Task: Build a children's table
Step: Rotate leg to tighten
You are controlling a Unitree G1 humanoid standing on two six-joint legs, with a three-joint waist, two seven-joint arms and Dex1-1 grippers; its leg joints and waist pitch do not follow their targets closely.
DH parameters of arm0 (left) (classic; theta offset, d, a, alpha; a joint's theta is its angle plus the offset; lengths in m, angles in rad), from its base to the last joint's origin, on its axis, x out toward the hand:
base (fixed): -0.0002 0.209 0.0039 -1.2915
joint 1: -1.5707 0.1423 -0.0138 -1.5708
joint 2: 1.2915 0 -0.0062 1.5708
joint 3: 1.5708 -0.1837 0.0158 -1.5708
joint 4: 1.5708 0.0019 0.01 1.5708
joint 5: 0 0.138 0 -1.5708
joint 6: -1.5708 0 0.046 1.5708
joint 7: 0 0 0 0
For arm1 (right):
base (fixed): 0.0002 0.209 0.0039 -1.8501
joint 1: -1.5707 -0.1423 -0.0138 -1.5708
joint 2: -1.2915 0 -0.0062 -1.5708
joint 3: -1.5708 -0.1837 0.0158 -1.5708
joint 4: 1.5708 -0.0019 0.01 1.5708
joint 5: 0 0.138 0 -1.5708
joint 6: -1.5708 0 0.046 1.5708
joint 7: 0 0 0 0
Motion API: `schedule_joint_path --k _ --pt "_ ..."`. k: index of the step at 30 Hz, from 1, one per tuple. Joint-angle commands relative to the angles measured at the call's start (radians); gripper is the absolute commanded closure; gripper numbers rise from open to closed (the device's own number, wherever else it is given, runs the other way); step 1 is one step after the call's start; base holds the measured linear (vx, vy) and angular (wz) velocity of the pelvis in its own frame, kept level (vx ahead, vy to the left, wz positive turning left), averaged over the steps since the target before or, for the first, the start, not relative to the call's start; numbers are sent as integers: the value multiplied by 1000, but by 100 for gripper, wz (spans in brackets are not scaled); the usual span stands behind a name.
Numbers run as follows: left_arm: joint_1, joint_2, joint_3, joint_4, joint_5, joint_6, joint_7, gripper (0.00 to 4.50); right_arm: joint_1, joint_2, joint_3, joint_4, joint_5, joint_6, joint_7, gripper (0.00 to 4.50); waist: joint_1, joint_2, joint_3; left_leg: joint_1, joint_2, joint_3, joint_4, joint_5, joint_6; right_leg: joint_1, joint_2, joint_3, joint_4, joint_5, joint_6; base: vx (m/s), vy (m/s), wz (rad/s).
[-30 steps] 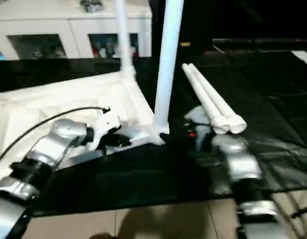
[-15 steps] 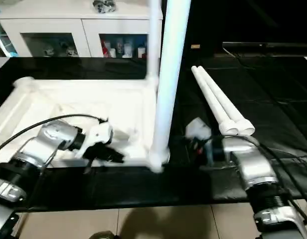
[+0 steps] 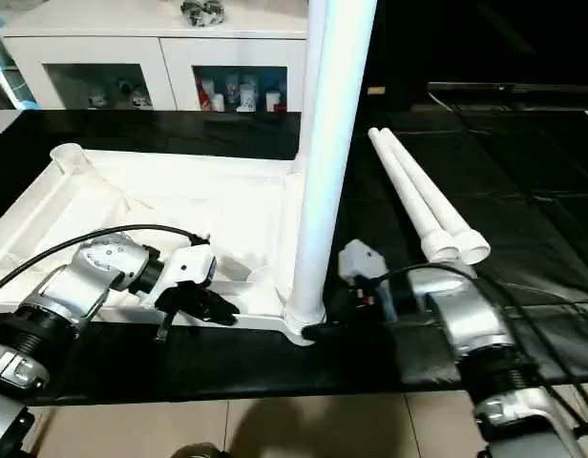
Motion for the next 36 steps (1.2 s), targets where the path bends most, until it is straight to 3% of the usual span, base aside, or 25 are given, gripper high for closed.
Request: schedule_joint_path --k 1,11,15,18,20,23,24,25,27,28,29,30,33,36 --pt "0 -11 -32 -30 -2 -25 -36 450 -15 2 4 2 14 -13 18 85 -7 -1 -79 17 71 -23 -70 -240 54 54 -85 70 -60 -289 -182 0 0 0" --pt "0 -11 -30 -24 3 -27 -36 450 -7 12 3 -2 31 -4 42 170 -6 -1 -78 18 71 -23 -70 -246 52 53 -85 70 -62 -307 -178 0 0 0" --pt "-8 -31 -12 -2 15 24 36 450 14 31 -19 -33 73 73 23 175 -5 0 -78 19 72 -23 -70 -244 53 53 -84 70 -61 -297 -181 0 0 0" --pt "-24 -77 33 14 -3 89 130 450 18 71 -43 -46 83 153 -73 176 -7 0 -75 20 72 -23 -72 -251 45 51 -83 70 -64 -313 -179 0 0 0" --pt "-40 -115 69 20 -20 144 207 450 11 119 -67 -35 80 198 -177 177 -10 3 -71 23 68 -25 -72 -290 28 51 -85 67 -73 -387 -161 0 0 0" --pt "-68 -173 123 15 -44 252 324 450 -24 223 -110 24 66 218 -374 177 -29 1 -70 23 61 -32 -74 -325 -1 52 -90 60 -86 -483 -114 0 0 0" --pt "-73 -183 131 13 -49 273 342 450 -32 241 -117 36 64 225 -408 178 -34 7 -71 23 61 -33 -74 -324 -2 52 -90 59 -86 -481 -113 0 0 0" --pt "-79 -196 141 8 -51 299 370 450 -46 269 -124 56 60 233 -459 178 -44 3 -71 12 61 -37 -77 -313 -4 59 -88 57 -82 -457 -114 0 0 0" --pt "-102 -237 166 0 -36 366 478 450 -98 359 -142 135 38 246 -625 178 -61 6 -74 11 59 -36 -75 -293 -5 57 -87 59 -76 -400 -136 0 0 0" --pt "-102 -237 166 0 -36 366 478 450 -98 359 -142 135 38 246 -625 178 -73 6 -75 11 57 -35 -74 -289 -9 55 -87 60 -74 -381 -150 0 0 0" --pt "-117 -273 188 3 -21 401 570 450 -144 410 -162 211 10 246 -771 178 -77 2 -76 13 53 -30 -70 -275 5 56 -85 61 -78 -369 -151 0 0 0" --pt "-119 -279 191 2 -20 407 582 450 -151 416 -165 223 6 246 -791 178 -81 4 -75 12 54 -30 -70 -268 5 54 -86 62 -73 -360 -160 0 0 0" --pt "-122 -309 202 -17 -5 438 641 450 -182 447 -190 271 -1 248 -872 178 -82 1 -79 10 53 -25 -67 -211 29 57 -82 63 -71 -295 -172 0 0 0" --pt "-116 -316 194 -45 -1 450 646 450 -185 463 -203 266 -9 240 -878 178 -72 4 -85 8 55 -22 -63 -145 60 58 -80 65 -55 -187 -194 0 0 0"
